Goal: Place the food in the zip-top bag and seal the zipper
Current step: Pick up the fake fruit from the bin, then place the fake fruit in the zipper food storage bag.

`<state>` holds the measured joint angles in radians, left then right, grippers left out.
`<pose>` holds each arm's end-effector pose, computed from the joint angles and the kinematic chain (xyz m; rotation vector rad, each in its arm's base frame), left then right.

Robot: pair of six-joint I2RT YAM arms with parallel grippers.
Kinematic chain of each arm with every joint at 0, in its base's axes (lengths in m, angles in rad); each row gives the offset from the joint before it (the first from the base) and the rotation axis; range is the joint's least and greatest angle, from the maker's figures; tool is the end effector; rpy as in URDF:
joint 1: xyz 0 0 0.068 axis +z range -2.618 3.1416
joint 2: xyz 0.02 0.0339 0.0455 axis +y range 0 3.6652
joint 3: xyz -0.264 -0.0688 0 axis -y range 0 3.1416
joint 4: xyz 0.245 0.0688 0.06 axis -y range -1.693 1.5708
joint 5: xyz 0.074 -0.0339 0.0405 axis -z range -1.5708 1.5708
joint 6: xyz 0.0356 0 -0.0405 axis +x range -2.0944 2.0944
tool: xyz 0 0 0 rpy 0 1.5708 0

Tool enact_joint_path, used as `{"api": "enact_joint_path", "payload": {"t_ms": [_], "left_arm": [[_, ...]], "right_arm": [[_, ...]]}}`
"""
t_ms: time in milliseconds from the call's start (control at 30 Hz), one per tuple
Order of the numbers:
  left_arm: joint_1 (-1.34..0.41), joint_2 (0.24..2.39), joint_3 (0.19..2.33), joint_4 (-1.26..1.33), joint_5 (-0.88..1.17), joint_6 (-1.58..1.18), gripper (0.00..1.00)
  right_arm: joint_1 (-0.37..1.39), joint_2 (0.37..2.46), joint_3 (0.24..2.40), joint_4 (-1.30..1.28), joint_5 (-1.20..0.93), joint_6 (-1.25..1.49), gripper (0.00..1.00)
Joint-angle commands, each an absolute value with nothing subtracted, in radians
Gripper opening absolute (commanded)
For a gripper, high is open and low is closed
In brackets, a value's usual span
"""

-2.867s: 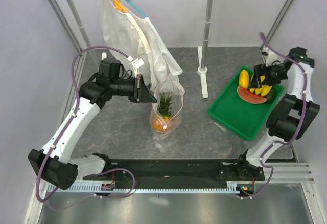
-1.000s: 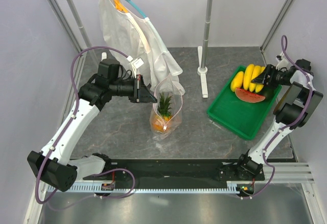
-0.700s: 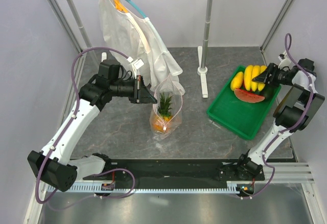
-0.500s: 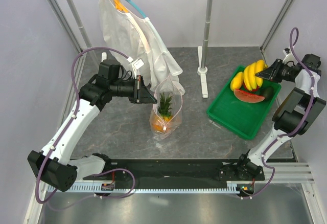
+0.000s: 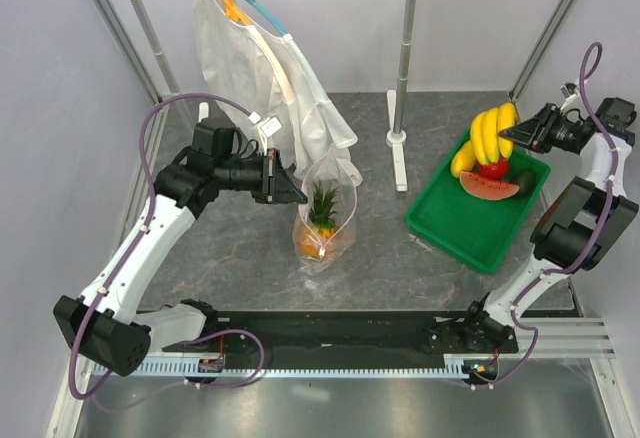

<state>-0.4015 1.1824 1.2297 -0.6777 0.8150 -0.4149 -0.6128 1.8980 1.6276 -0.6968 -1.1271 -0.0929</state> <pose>0.2121 -0.1182 0.3713 0.4760 2.2415 -1.3383 0.3520 -0.2082 0.2824 0.1359 2.0650 0.9856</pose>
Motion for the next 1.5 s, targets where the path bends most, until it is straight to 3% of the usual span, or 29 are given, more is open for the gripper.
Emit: {"api": "enact_joint_path", "payload": {"t_ms": [0,267,400,600,800,900,1167,1300,1467], "left_arm": [[-0.403,1.157,1.218,-0.655,0.827,-0.419,0.02],[-0.403,1.152,1.200,-0.655,0.808,-0.399,0.02],[-0.403,1.154,1.196,-0.657,0.813,-0.399,0.02],[-0.403,1.144,1.201,-0.660,0.807,-0.402,0.02],[-0.403,1.146,1.210,-0.678,0.795,-0.387,0.02],[-0.403,1.146,1.221,-0.687,0.784,-0.376,0.02],[-0.403,1.149,1.230,-0.703,0.790,-0.370,0.02],[-0.403,1.143,1.238,-0.716,0.796,-0.357,0.02],[-0.403,1.129,1.238,-0.741,0.807,-0.341,0.02]], "right_arm": [[-0.571,1.726,1.678,-0.675,-1.323,-0.002,0.00],[-0.417,1.433,1.637,-0.673,-1.447,0.259,0.00],[-0.206,1.249,1.542,-0.628,-1.404,0.395,0.00],[0.050,1.057,1.329,-0.195,-1.390,0.749,0.00],[0.288,1.032,1.279,-0.205,-1.300,0.791,0.00],[0.406,1.026,1.252,-0.364,-1.246,0.744,0.00],[0.492,1.152,1.354,-0.543,-1.255,0.571,0.00],[0.497,1.268,1.479,-0.863,-1.186,0.318,0.00],[0.495,1.325,1.532,-0.853,-1.042,0.331,0.00]]}}
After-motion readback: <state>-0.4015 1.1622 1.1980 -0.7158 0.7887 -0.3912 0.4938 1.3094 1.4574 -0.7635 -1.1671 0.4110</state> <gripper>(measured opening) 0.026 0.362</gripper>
